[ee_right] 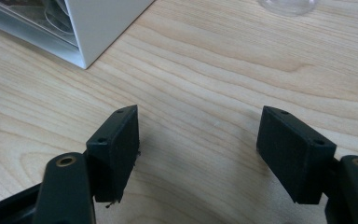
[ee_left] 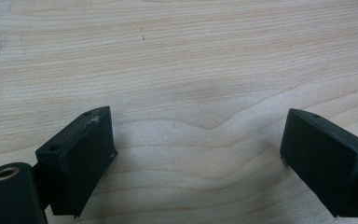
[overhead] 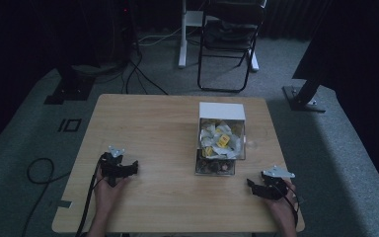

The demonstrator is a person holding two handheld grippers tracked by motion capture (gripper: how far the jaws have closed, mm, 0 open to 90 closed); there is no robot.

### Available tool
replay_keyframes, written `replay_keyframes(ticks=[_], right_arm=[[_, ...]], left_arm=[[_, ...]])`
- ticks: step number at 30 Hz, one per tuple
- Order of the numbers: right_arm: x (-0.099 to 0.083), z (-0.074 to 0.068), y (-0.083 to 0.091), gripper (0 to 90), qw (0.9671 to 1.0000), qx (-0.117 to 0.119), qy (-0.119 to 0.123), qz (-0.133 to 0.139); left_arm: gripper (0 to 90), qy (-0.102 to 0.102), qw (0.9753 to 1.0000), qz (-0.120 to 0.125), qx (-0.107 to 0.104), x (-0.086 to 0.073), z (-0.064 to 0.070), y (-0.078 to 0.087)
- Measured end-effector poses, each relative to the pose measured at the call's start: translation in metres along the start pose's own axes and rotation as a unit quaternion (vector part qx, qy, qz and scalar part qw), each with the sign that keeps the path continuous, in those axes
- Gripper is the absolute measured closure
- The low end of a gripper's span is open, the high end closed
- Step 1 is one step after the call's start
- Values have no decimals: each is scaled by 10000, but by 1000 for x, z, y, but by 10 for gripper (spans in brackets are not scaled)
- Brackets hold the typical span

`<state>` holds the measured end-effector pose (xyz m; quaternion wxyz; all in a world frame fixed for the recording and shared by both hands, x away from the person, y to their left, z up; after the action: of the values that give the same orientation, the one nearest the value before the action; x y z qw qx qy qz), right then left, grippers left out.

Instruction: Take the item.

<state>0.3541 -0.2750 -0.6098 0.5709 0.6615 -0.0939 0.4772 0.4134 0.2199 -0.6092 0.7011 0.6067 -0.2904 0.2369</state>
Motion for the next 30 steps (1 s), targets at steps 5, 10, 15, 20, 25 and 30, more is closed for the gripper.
replay_keyframes(ticks=[5,10,15,20,25,30], right_arm=[[0,0,0,294,10000,-12,-13,-17],[1,0,0,296,10000,-24,-29,-63],[1,0,0,303,9999,-43,-47,-97],[0,1,2,333,9998,-67,-127,-123],[2,-6,5,356,9998,-64,-65,-171],[9,-13,11,394,9999,-83,57,-42]], left_arm=[[107,24,10000,5,27,-1,-1,1],[107,31,10000,4,32,-1,-1,1],[107,31,10000,1,31,-1,-1,2],[107,31,10000,3,30,-1,-1,1],[107,32,10000,3,30,-1,-1,1],[107,32,10000,3,30,-1,-1,1]])
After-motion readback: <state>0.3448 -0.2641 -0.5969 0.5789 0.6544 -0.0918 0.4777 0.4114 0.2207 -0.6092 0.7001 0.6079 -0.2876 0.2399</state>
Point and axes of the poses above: each handheld gripper's, and its own axes: y roughly backward along the jaws, x roughly out of its top, z roughly to its right, the point moved 9 cm from there along -y, roughly forward along the jaws, and after that the axes turned 9 degrees about y, right-handed, at the moved point
